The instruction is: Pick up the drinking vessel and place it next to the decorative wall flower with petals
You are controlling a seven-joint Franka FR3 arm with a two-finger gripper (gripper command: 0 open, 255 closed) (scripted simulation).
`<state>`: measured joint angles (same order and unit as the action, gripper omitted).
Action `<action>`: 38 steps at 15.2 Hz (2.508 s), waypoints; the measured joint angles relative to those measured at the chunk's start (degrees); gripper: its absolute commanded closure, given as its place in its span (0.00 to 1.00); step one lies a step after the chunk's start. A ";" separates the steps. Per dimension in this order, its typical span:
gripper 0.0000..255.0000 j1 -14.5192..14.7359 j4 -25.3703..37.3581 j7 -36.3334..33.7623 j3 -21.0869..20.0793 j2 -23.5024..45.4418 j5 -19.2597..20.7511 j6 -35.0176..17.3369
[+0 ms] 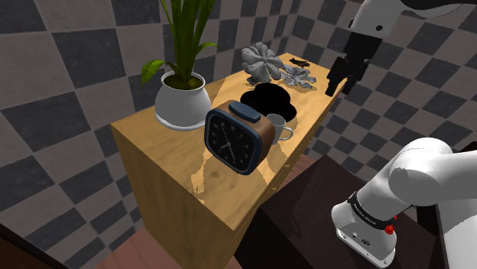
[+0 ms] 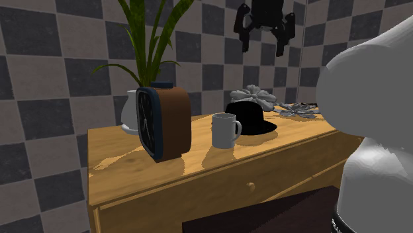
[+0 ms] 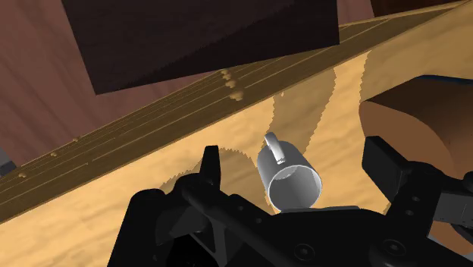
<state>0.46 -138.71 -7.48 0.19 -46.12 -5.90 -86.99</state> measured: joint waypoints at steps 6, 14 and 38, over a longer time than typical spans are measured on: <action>0.00 0.36 -3.85 -3.58 -3.78 3.11 -1.13 -9.19; 0.00 0.10 -6.73 -11.39 -11.22 14.42 -1.22 -27.83; 1.00 -2.22 -8.51 -19.02 -16.83 30.27 3.10 -48.09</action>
<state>-1.75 -147.22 -26.50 -16.64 -15.86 -2.79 -135.08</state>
